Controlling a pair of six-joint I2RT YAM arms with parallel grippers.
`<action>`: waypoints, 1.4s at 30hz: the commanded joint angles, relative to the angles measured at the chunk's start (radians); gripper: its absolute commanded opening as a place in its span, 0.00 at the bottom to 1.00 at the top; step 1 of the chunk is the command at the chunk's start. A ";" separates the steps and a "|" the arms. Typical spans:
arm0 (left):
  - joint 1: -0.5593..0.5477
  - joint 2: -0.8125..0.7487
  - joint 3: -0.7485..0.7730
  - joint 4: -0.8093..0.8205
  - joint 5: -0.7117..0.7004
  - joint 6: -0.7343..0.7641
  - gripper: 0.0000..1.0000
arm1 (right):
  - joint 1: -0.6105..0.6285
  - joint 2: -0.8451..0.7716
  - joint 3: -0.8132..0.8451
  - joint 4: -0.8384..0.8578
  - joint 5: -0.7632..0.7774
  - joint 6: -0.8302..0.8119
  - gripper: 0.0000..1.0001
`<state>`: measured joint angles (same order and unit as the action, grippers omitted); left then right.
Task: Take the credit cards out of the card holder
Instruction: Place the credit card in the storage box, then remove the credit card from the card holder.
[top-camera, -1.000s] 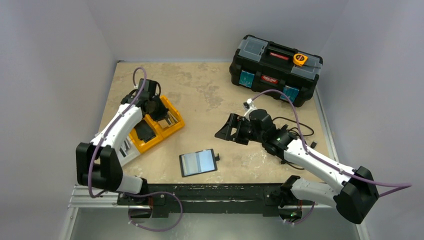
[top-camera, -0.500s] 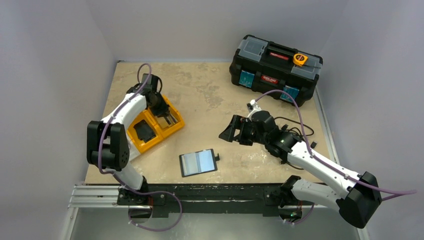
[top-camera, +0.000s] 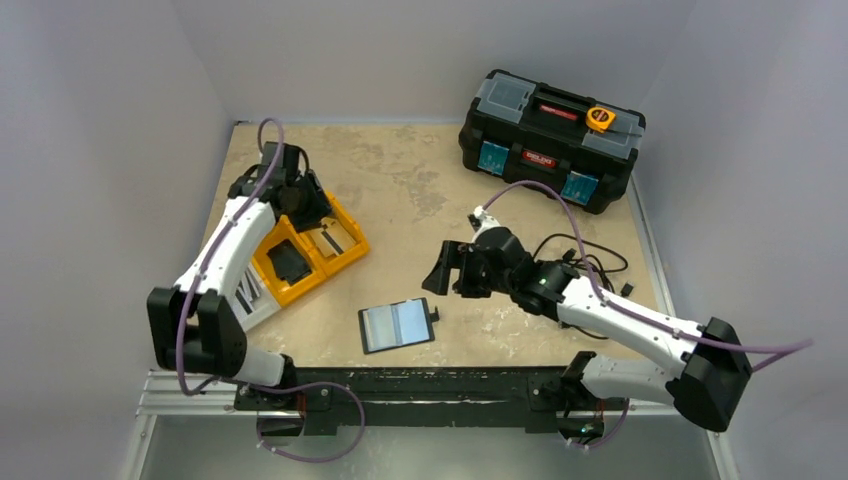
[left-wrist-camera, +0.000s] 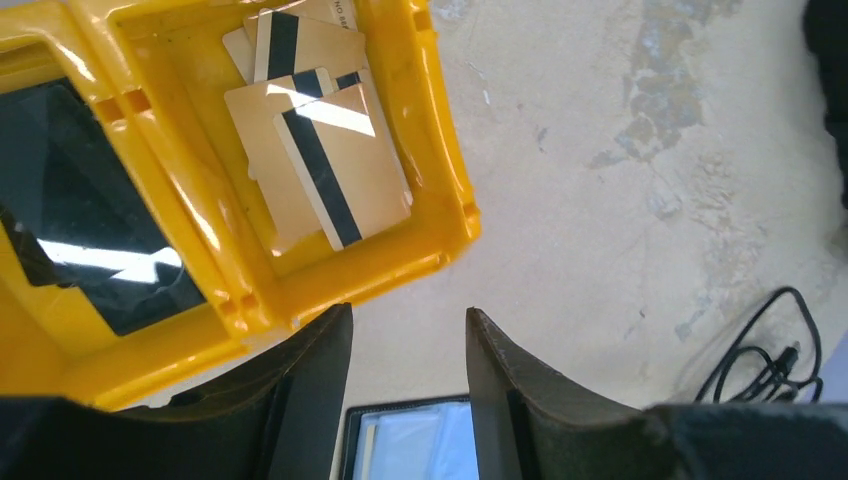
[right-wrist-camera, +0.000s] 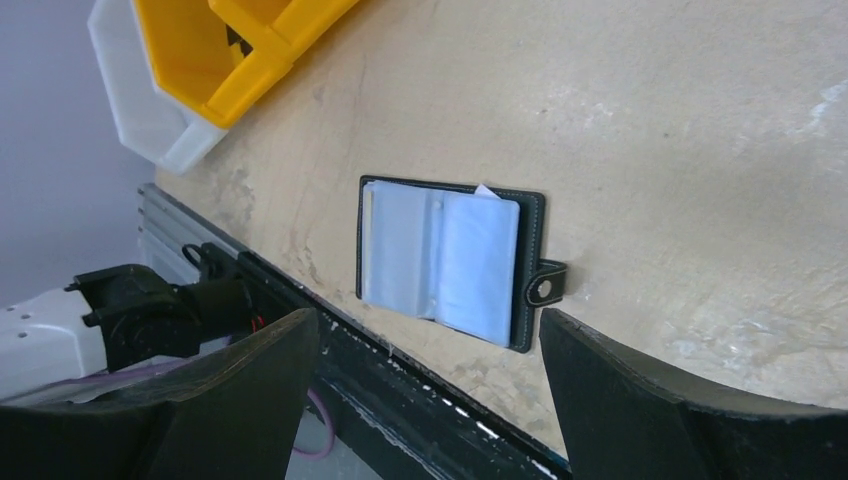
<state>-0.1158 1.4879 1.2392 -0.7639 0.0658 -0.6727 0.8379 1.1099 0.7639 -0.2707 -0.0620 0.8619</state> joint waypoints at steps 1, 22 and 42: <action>0.008 -0.176 -0.055 -0.054 0.035 0.051 0.45 | 0.101 0.082 0.109 0.007 0.109 -0.008 0.81; -0.194 -0.602 -0.468 -0.090 0.118 0.072 0.47 | 0.435 0.613 0.482 -0.193 0.386 0.012 0.56; -0.194 -0.553 -0.506 -0.035 0.157 0.065 0.47 | 0.489 0.843 0.589 -0.267 0.444 0.019 0.48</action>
<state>-0.3046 0.9333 0.7364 -0.8307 0.2062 -0.6083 1.3270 1.9442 1.3323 -0.5346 0.3584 0.8711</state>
